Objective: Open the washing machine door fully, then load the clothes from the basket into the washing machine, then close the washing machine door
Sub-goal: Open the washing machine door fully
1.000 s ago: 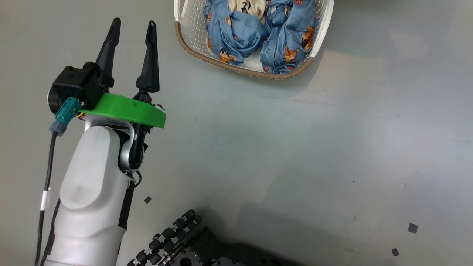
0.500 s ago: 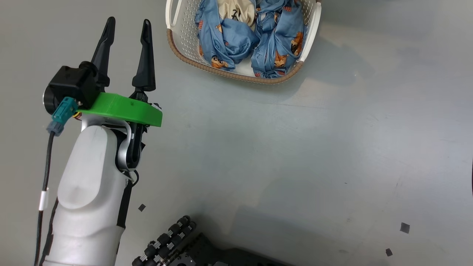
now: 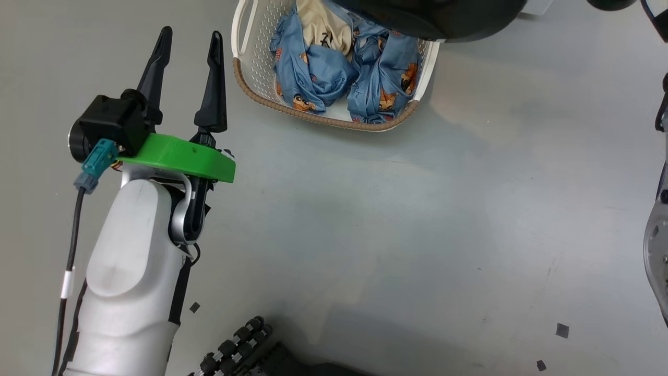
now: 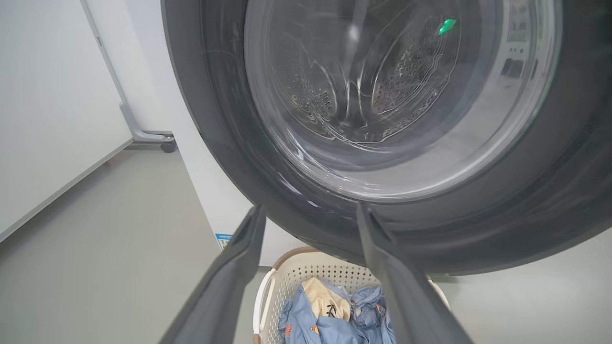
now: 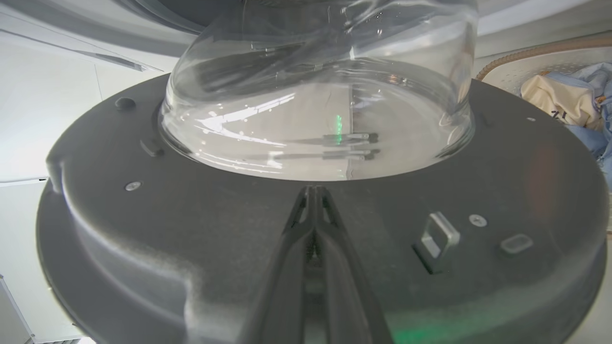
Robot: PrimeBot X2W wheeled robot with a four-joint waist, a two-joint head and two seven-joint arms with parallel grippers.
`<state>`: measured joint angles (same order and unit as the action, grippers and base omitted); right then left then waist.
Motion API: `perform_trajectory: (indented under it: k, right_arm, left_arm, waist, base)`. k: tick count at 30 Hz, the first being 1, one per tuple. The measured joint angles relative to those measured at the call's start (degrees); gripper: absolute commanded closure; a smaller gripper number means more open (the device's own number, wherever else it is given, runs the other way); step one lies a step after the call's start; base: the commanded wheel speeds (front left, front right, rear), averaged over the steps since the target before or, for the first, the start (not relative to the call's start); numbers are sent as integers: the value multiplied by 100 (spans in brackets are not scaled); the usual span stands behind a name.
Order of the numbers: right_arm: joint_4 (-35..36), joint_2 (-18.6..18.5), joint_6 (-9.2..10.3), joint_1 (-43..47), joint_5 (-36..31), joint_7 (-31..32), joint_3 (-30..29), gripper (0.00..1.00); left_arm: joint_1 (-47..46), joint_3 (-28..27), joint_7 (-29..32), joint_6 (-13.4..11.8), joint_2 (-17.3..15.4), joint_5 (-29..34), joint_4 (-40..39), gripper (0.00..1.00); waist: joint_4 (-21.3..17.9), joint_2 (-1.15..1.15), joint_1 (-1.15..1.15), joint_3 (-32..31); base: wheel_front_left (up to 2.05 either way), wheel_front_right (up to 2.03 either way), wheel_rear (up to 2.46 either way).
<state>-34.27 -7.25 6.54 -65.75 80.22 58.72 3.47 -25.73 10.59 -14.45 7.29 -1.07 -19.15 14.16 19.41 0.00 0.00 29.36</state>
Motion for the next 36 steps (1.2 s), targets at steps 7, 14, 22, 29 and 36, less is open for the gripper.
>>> perform_trajectory:
  k: [7, 14, 22, 29, 36]
  right_arm:
    - [203, 33, 7, 310, 136, 438, 154, 100]
    - [472, 82, 8, 634, 203, 788, 369, 100]
    - [945, 236, 8, 812, 308, 1061, 793, 100]
    - [1177, 243, 14, 1077, 427, 1104, 995, 100]
    - [1338, 263, 18, 1416, 539, 1110, 1272, 100]
  left_arm:
    - [68, 11, 0, 0, 0, 1, 3, 0]
    - [199, 4, 1, 0, 0, 0, 10, 0]
    - [287, -1, 1, 0, -1, -1, 7, 0]
    - [293, 15, 1, 0, -1, -7, -9, 0]
    - [351, 18, 1, 0, -1, -10, -10, 0]
  waist:
    - [8, 0, 0, -163]
    - [19, 0, 0, -314]
    - [10, 0, 0, -421]
    - [44, 0, 0, -445]
    - [101, 0, 0, -457]
  base:
    - [0, 0, 0]
    - [0, 0, 0]
    - [0, 0, 0]
    - [0, 0, 0]
    - [0, 0, 0]
